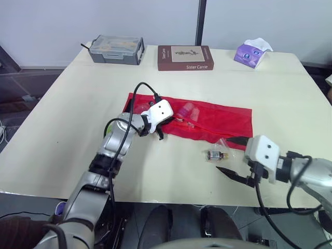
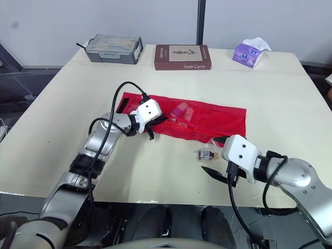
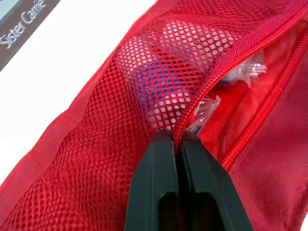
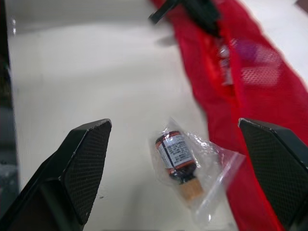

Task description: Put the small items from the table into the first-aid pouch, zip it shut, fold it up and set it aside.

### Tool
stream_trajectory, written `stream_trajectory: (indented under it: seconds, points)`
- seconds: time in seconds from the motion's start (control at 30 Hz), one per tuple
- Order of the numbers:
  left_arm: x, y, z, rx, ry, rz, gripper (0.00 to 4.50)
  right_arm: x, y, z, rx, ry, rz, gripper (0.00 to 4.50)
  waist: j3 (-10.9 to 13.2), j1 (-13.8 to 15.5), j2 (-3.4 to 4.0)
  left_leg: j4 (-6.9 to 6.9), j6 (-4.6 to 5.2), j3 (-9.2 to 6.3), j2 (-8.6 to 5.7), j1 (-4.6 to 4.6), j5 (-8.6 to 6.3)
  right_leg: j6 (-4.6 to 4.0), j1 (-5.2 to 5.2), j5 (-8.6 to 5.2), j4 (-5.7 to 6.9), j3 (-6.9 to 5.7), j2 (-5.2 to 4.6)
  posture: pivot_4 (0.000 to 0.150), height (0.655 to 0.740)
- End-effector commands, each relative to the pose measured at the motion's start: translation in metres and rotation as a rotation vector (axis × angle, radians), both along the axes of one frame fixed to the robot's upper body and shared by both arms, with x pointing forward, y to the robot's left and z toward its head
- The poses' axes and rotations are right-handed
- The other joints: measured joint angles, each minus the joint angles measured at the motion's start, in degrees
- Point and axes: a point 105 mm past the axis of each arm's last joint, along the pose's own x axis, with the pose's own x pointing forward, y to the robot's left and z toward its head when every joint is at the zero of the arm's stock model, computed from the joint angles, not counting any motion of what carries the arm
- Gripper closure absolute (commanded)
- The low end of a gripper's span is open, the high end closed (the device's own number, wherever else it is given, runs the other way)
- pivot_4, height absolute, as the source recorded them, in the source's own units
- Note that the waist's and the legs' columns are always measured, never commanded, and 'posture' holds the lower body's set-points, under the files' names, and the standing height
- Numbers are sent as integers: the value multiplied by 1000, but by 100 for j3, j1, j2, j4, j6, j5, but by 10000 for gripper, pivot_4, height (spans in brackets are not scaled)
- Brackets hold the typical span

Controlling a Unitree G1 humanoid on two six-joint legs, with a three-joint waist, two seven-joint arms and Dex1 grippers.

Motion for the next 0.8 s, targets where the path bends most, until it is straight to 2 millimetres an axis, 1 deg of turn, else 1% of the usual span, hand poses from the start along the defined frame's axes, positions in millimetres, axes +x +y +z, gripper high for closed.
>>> stream_trajectory:
  seconds: [0.03,0.13,0.23,0.27,0.33,0.4,0.43,0.5,0.57,0.7,0.77,0.8]
  points:
    - [2,-9,12,-12,-50,-61,43475,10,1,-8,-68,-11,25,0,0,20,1,0,0,1,0,-2,0,1,-1,1,-2,0,0,1500,7400]
    - [2,-13,11,-20,-50,-75,43475,20,3,-16,-93,3,45,0,1,42,1,0,0,3,-1,-5,0,7,-1,4,-4,1,0,1500,7400]
    - [1,-14,10,-26,-47,-80,43475,25,1,-26,-136,28,68,0,1,47,1,1,0,0,-1,-6,0,7,-2,4,-4,-3,0,1500,7400]
    - [1,-14,10,-27,-44,-81,44528,30,-2,-31,-158,37,61,2471,1,44,1,1,1,0,-1,-6,0,7,-1,4,-4,-2,0,1500,7400]
    - [0,-13,10,-32,-42,-80,45000,35,-6,-39,-195,49,58,7866,1,44,1,1,1,1,-1,-5,0,7,-1,4,-3,-2,0,1500,7400]
    - [-2,-13,10,-42,-37,-81,45000,36,-9,-43,-220,54,57,17795,1,44,1,1,1,0,0,-6,0,7,-2,4,-3,-2,0,1500,7400]
    - [-2,-14,11,-45,-36,-81,45000,36,-9,-43,-221,56,59,23829,1,44,1,1,1,1,0,-6,0,7,-2,4,-3,-2,0,1500,7400]
    - [-3,-14,11,-51,-34,-79,45000,32,-8,-39,-204,56,58,29711,1,44,1,1,1,0,0,-6,0,7,-2,4,-3,-2,0,1500,7400]
    - [-5,-14,10,-59,-28,-75,45000,28,-6,-32,-179,58,47,36646,1,44,1,1,0,0,0,-5,0,8,-1,4,-2,-2,0,1500,7400]
    - [-8,-14,9,-74,-16,-68,45000,24,2,-12,-73,101,-43,36646,1,38,1,1,0,-2,2,-6,0,7,-2,4,0,-3,0,1500,7400]
    - [-10,-17,9,-95,-2,-60,45000,25,15,0,63,183,-118,36646,1,22,1,1,0,-3,2,-4,0,7,-2,5,1,-3,0,1500,7400]
    - [-12,-19,10,-106,3,-59,45000,28,20,2,99,224,-171,36646,1,11,1,2,0,-3,5,-3,0,7,-2,5,3,-2,1,1500,7400]
